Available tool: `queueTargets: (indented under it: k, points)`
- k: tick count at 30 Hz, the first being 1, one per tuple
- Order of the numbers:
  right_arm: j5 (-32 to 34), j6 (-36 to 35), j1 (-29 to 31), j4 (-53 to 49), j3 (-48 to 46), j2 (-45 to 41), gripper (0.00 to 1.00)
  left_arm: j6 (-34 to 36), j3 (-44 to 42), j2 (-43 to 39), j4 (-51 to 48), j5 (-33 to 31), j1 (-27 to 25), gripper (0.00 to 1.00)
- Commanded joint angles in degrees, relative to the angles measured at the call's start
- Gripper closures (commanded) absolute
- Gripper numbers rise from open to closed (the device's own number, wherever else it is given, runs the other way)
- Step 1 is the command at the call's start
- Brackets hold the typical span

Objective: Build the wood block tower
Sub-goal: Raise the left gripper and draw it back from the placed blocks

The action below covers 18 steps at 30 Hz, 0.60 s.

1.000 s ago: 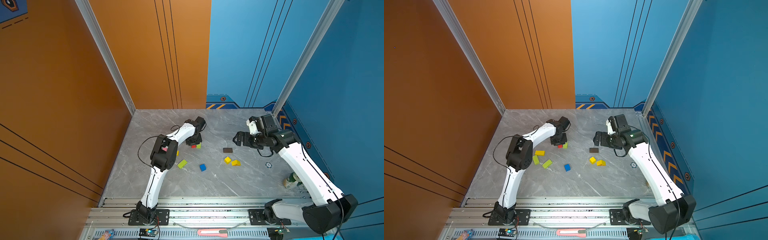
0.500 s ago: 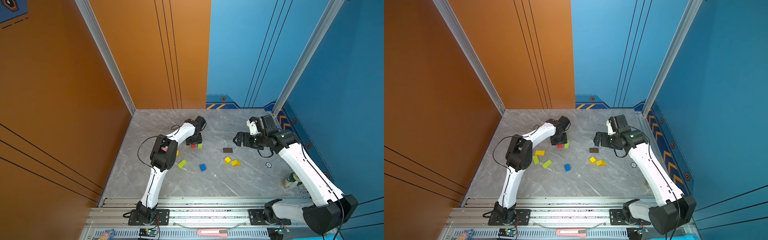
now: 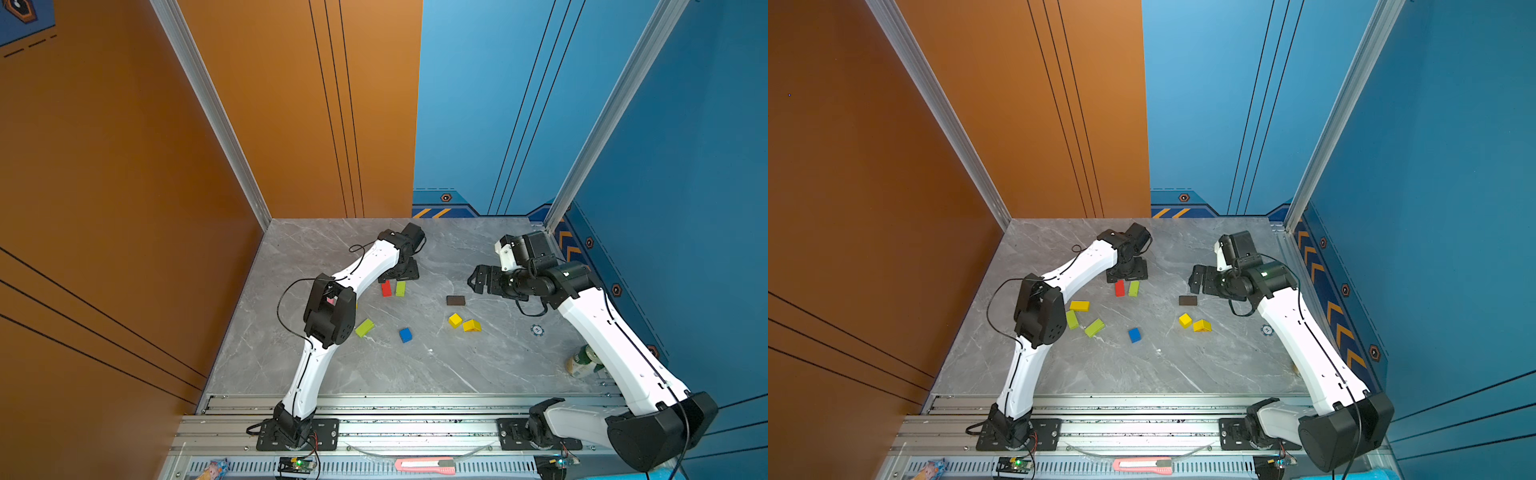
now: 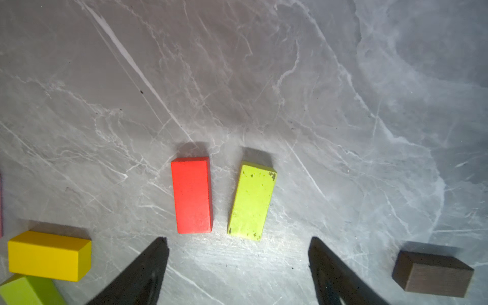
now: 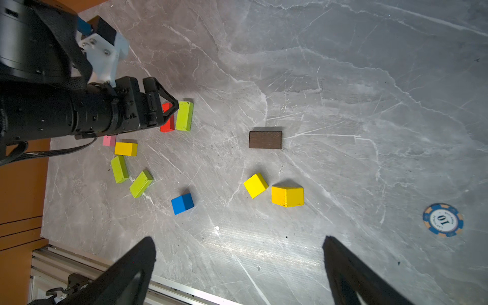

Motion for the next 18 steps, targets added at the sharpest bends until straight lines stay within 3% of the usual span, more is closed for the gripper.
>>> queueTargets:
  k: [1, 8, 18]
  points:
    - [1.9, 0.6, -0.2, -2.4, -0.6, -1.3, 0.00, 0.2, 0.6, 2.2, -3.8, -1.3, 0.2, 0.10]
    - [2.2, 0.1, -0.2, -2.8, -0.6, -1.0, 0.00, 0.2, 0.2, 2.3, -5.1, -3.2, 0.1, 0.00]
    - [2.4, -0.7, -0.3, -3.2, -0.8, -1.4, 0.00, -0.3, 0.5, 4.3, -5.2, -2.6, -0.1, 0.02]
